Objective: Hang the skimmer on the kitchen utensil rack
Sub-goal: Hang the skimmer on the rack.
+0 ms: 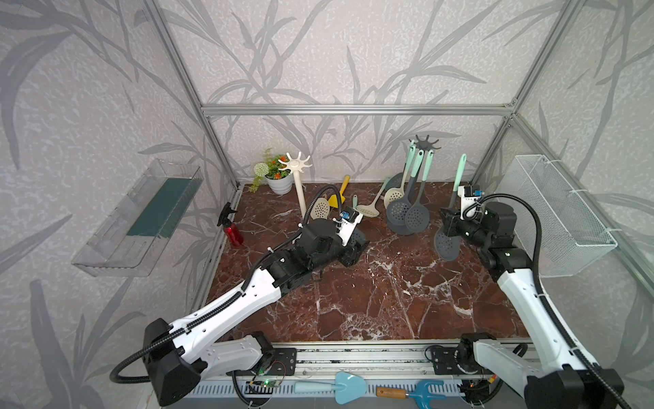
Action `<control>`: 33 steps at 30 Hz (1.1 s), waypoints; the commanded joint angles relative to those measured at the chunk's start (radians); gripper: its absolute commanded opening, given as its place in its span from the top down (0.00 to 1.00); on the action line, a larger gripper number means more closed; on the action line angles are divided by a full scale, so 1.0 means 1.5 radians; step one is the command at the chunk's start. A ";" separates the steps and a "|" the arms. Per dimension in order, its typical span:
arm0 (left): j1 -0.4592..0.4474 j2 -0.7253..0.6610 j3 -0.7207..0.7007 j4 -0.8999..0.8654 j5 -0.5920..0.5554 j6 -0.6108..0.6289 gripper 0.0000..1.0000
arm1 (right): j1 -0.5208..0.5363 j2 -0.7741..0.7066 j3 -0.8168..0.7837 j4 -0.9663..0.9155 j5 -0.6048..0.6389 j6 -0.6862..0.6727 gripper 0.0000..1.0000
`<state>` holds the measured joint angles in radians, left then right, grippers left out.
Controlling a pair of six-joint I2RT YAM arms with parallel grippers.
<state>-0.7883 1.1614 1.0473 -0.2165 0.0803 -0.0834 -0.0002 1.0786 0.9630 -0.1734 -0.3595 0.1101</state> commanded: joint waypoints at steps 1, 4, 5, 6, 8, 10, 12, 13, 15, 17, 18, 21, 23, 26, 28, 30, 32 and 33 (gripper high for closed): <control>0.028 0.004 -0.009 0.014 -0.007 0.030 0.31 | -0.022 0.038 0.049 -0.002 -0.094 -0.025 0.98; 0.062 0.008 -0.027 0.030 0.024 0.041 0.27 | -0.030 0.073 0.086 -0.018 -0.112 -0.054 0.98; 0.071 0.010 -0.031 0.037 0.033 0.044 0.24 | -0.032 0.087 0.099 -0.027 -0.118 -0.063 0.97; 0.081 0.013 -0.033 0.040 0.049 0.048 0.20 | -0.034 0.103 0.115 -0.041 -0.128 -0.076 0.98; 0.096 0.017 -0.037 0.046 0.074 0.053 0.14 | -0.036 0.129 0.149 -0.068 -0.131 -0.098 0.97; 0.106 0.019 -0.045 0.060 0.090 0.053 0.14 | -0.042 0.146 0.171 -0.081 -0.143 -0.114 0.97; 0.116 0.020 -0.055 0.072 0.111 0.051 0.14 | -0.045 0.166 0.197 -0.101 -0.157 -0.132 0.98; 0.121 0.023 -0.057 0.072 0.118 0.052 0.14 | -0.045 0.176 0.213 -0.117 -0.161 -0.144 0.98; 0.124 0.024 -0.057 0.064 0.125 0.061 0.15 | -0.046 0.193 0.239 -0.140 -0.158 -0.160 0.98; 0.125 0.022 -0.063 0.064 0.125 0.066 0.15 | -0.046 0.207 0.260 -0.162 -0.154 -0.179 0.98; 0.125 0.020 -0.066 0.066 0.126 0.067 0.16 | -0.047 0.213 0.268 -0.171 -0.150 -0.186 0.98; 0.126 0.015 -0.076 0.073 0.130 0.072 0.16 | -0.048 0.226 0.288 -0.202 -0.146 -0.216 0.97; 0.126 0.014 -0.077 0.071 0.133 0.074 0.16 | -0.048 0.233 0.295 -0.219 -0.138 -0.234 0.97; 0.128 0.017 -0.080 0.075 0.136 0.074 0.16 | -0.050 0.234 0.295 -0.224 -0.127 -0.241 0.97; 0.127 0.020 -0.078 0.074 0.142 0.074 0.16 | -0.053 0.235 0.295 -0.225 -0.120 -0.241 0.97; 0.127 0.022 -0.077 0.075 0.146 0.073 0.16 | -0.056 0.234 0.293 -0.223 -0.118 -0.236 0.98; 0.127 0.021 -0.078 0.075 0.149 0.072 0.16 | -0.061 0.234 0.291 -0.217 -0.116 -0.230 0.98; 0.128 0.021 -0.078 0.075 0.150 0.072 0.16 | -0.062 0.235 0.291 -0.217 -0.116 -0.228 0.98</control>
<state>-0.6010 1.1942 0.9394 -0.1249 0.2829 0.0082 -0.0834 1.4284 1.3735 -0.4995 -0.5388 -0.2295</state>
